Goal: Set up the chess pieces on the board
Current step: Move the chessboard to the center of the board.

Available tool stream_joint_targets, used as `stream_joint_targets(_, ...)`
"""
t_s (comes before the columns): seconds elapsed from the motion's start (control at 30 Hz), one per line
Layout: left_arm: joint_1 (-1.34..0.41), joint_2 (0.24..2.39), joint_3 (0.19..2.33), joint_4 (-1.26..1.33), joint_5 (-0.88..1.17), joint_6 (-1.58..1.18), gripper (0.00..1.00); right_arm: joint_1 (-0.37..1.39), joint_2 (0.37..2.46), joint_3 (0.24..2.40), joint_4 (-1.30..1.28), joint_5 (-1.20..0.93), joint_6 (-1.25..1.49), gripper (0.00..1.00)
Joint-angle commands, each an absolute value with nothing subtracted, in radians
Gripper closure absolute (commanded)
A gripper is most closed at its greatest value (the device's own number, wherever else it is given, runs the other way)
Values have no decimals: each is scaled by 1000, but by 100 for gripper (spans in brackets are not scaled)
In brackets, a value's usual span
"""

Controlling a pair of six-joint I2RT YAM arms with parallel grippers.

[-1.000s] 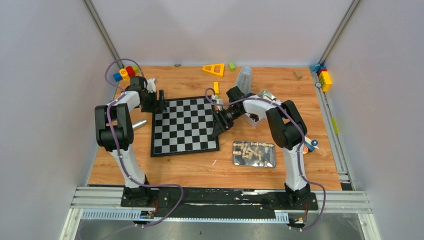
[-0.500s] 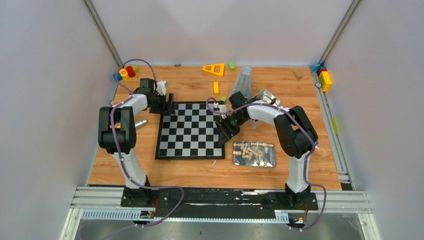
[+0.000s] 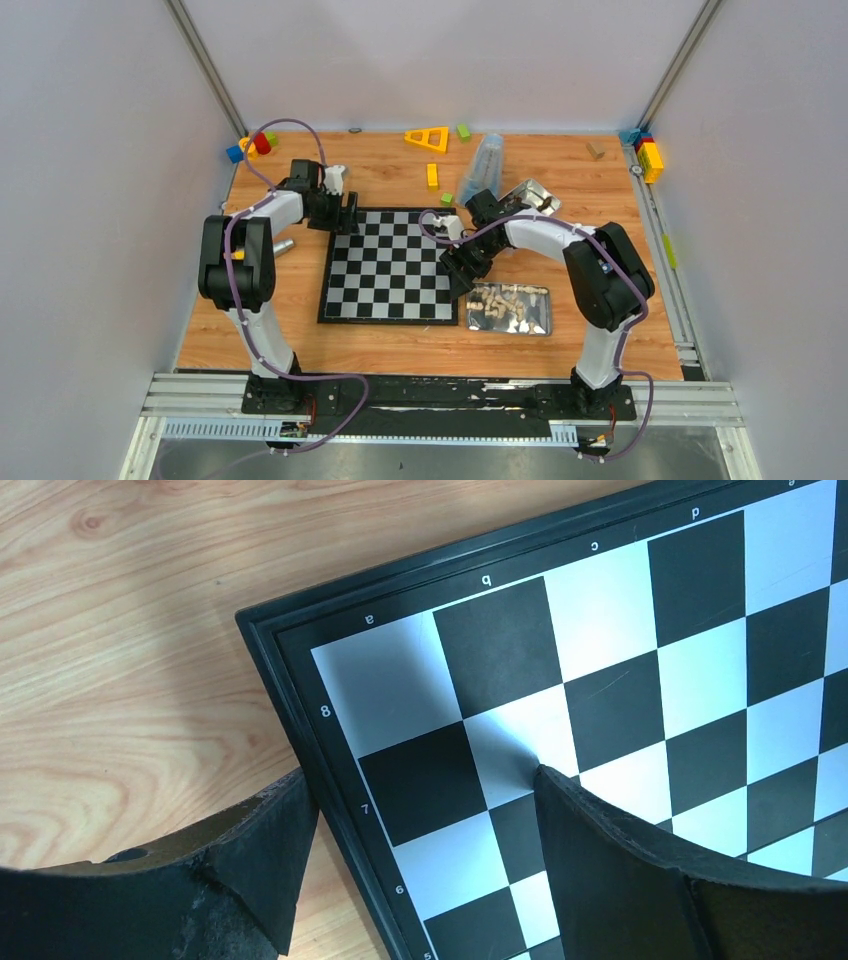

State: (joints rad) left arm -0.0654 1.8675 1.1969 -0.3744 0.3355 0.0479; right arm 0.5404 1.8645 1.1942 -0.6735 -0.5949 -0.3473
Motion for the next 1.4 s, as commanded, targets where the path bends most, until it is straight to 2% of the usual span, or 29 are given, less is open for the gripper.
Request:
stream_joint_targets(0.0, -110, 1849, 1154, -448, 293, 111, 16, 540, 1856, 1155, -727, -526, -421, 32)
stream_joint_targets(0.6, -119, 1837, 1149, -448, 258, 134, 16, 522, 1808, 1100, -776, -442, -581, 33)
stream_joint_targets(0.93, -122, 1828, 1146, -446, 247, 134, 15, 526, 1813, 1138, -738, -398, -477, 36)
stream_joint_targets(1.37, -121, 1819, 1145, -439, 245, 126, 16, 592, 1822, 1083, -657, -252, -321, 37)
